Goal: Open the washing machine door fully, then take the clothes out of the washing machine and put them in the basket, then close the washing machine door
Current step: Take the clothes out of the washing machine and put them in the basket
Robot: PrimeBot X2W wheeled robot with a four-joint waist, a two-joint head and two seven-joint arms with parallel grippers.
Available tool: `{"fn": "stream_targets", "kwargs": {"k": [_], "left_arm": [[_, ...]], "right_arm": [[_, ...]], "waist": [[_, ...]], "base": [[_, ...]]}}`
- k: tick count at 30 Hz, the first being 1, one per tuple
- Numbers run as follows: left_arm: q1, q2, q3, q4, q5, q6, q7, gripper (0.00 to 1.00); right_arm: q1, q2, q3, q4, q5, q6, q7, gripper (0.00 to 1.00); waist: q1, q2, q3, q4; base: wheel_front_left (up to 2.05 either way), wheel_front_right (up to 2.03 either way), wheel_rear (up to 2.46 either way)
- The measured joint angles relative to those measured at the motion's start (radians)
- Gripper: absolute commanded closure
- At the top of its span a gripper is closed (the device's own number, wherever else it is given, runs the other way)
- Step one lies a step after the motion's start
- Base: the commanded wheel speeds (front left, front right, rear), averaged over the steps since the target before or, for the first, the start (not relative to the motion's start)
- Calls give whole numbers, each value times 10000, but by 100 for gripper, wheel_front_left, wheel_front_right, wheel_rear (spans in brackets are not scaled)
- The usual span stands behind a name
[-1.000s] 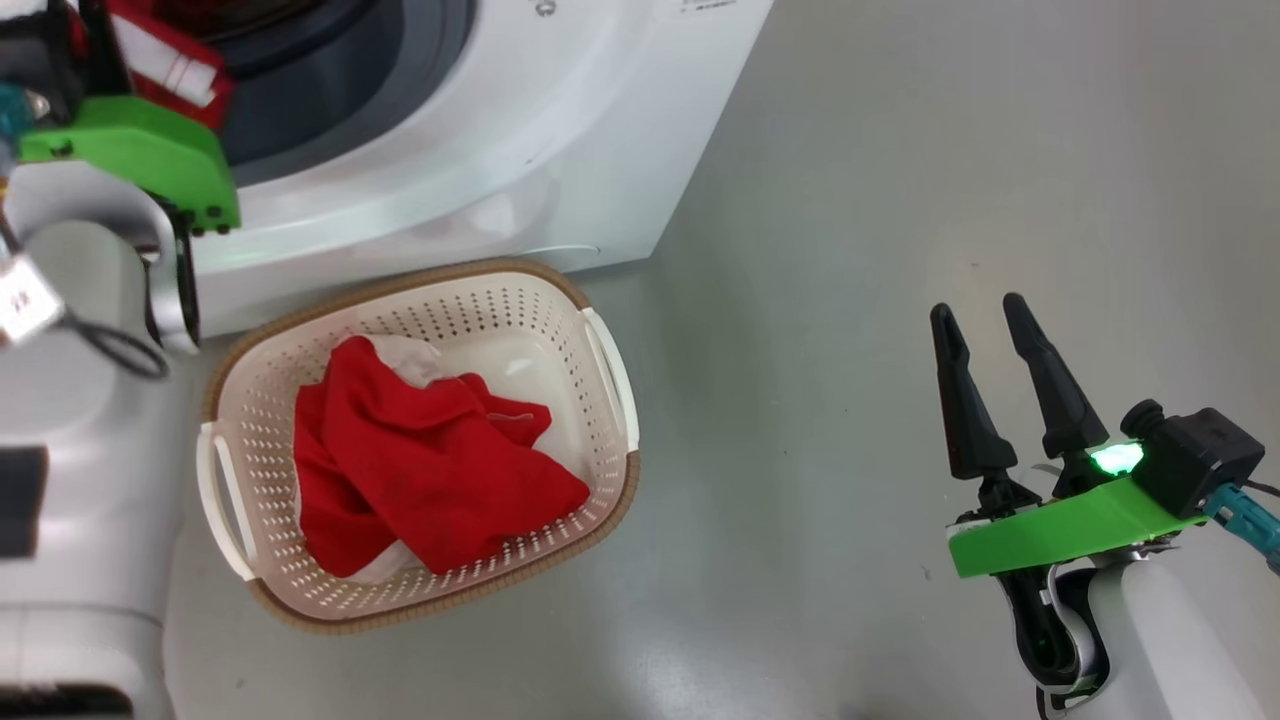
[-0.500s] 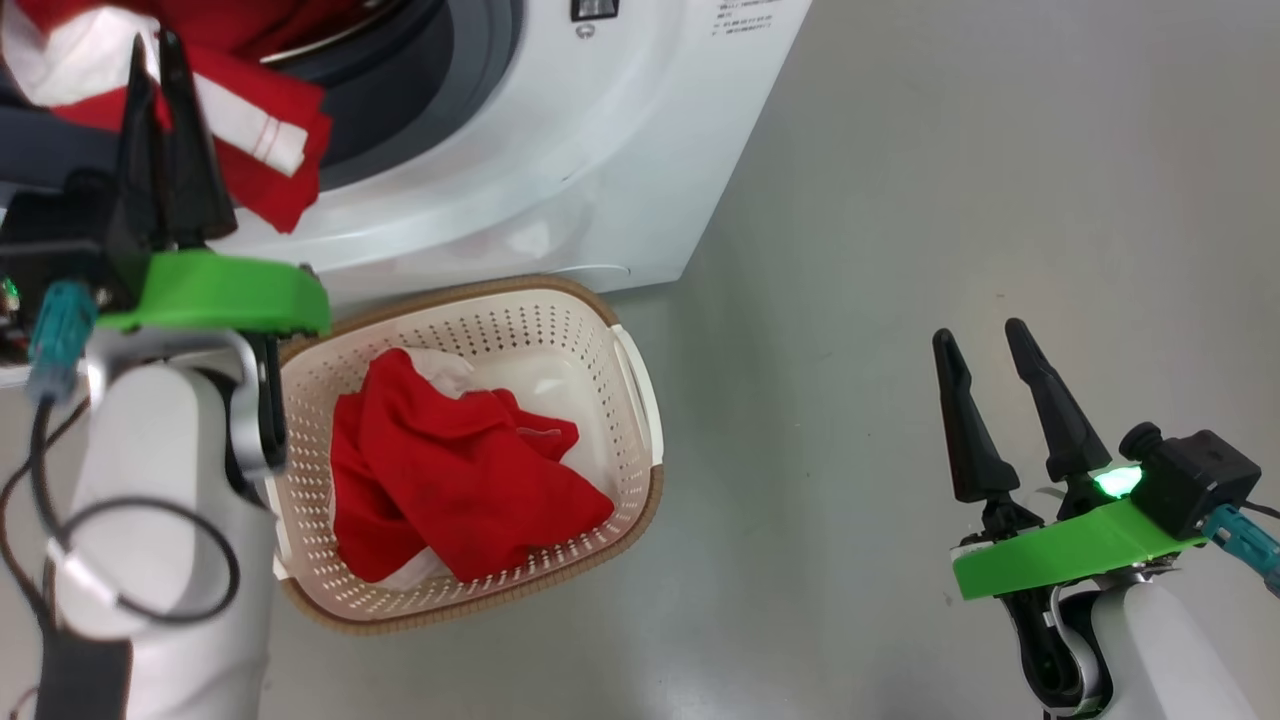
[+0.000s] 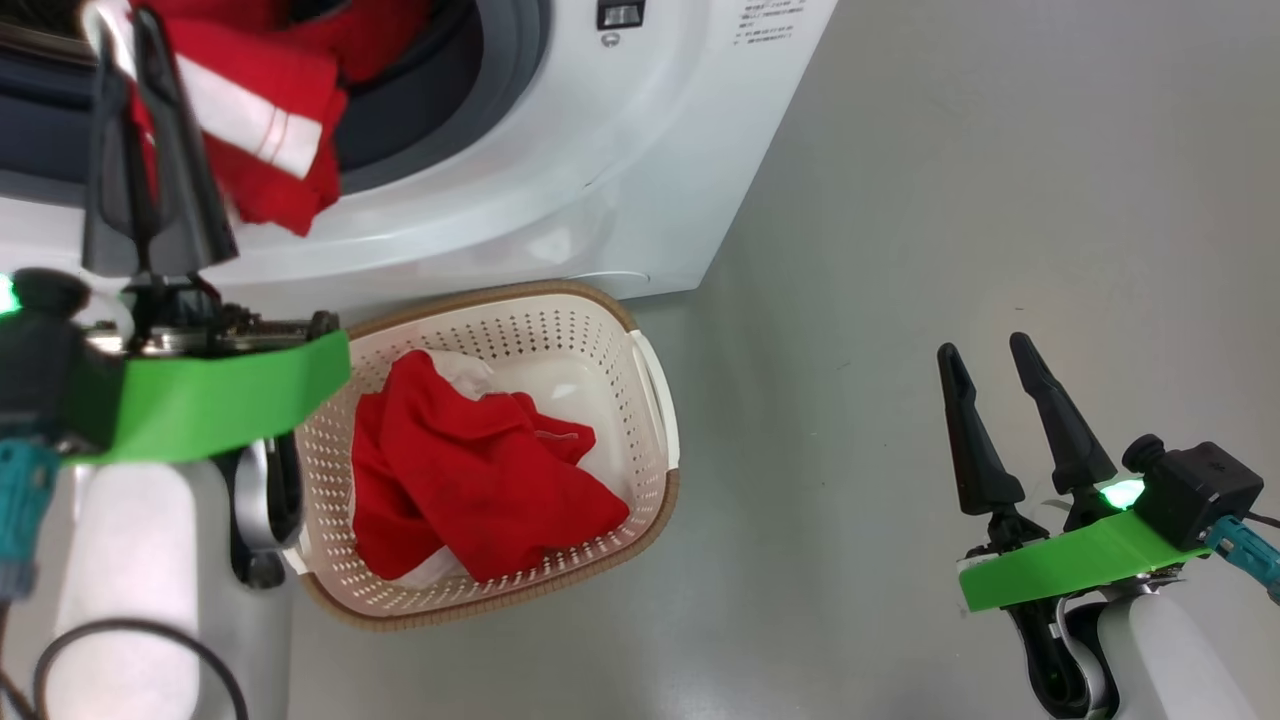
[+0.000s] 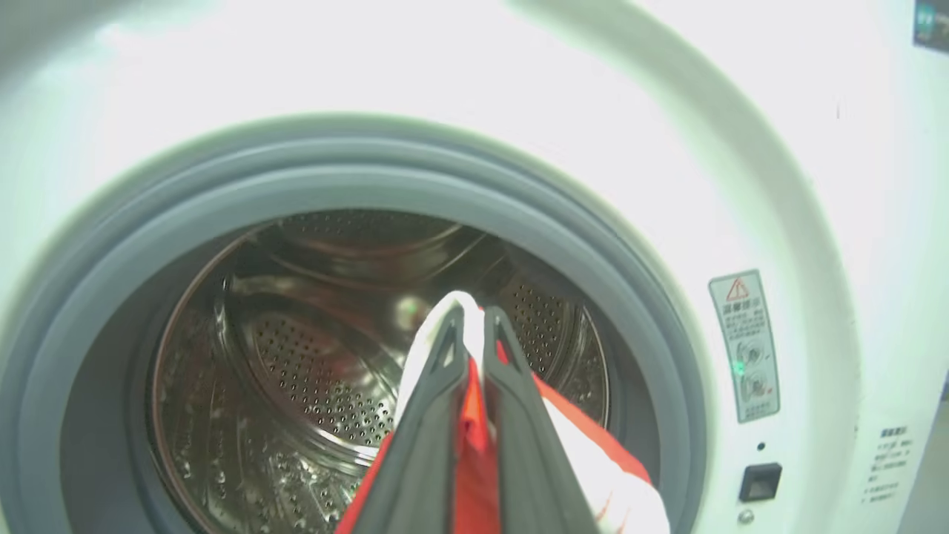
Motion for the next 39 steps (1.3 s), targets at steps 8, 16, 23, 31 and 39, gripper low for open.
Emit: {"fn": "stream_targets", "kwargs": {"k": [8,16,23,31,39], "left_arm": [[124,-38,-443,-2056,318,182,-13,100],[665,-38,-683,-1315,261,272,-13,100],[1071,-36,-692,31,-125,274,-12,100],[1235,-35,-685,1327,-339,230,-10,100],[1223,-35,-681,2397,-518,79,-10,100]], "right_arm": [[-12,-2,-2,-25,-2,0,0,0],[-18,2,-12,-31,-2,0,0,0],[-26,12,-17,-42,0,0,0,0],[-267,40,-8,-52,0,0,0,0],[-308,65,-4,-92,0,0,0,0]], "waist": [[0,0,148,38],[0,0,280,32],[0,0,439,27],[0,0,678,-2],[0,0,1024,-84]], "base": [[0,0,0],[0,0,0],[0,0,0],[0,0,0],[0,0,0]]}}
